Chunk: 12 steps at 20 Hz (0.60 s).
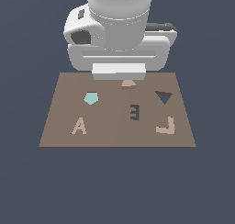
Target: Insert a designated object into the corresponding slot on a board.
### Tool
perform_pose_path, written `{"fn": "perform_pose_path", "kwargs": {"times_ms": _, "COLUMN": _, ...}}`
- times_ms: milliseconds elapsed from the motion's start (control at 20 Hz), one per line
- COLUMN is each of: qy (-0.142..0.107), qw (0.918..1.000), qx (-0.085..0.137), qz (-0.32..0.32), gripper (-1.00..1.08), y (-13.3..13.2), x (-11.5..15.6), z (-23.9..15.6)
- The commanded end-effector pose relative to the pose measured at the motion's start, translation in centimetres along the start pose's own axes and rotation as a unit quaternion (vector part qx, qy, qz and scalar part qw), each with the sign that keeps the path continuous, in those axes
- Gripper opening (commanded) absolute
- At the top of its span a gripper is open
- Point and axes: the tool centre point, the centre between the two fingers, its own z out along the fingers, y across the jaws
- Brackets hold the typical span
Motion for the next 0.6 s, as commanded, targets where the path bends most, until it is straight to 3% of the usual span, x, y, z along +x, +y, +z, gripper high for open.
{"fn": "perform_pose_path", "kwargs": {"times_ms": 0, "qy": 0.000, "qw": 1.0000, "qx": 0.000, "qz": 0.000, "gripper": 1.00, "y": 0.0, "x": 0.0, "z": 0.0}}
{"fn": "perform_pose_path", "kwargs": {"times_ms": 550, "qy": 0.002, "qw": 0.9993, "qx": 0.000, "qz": 0.037, "gripper": 1.00, "y": -0.7, "x": -1.7, "z": 2.2}}
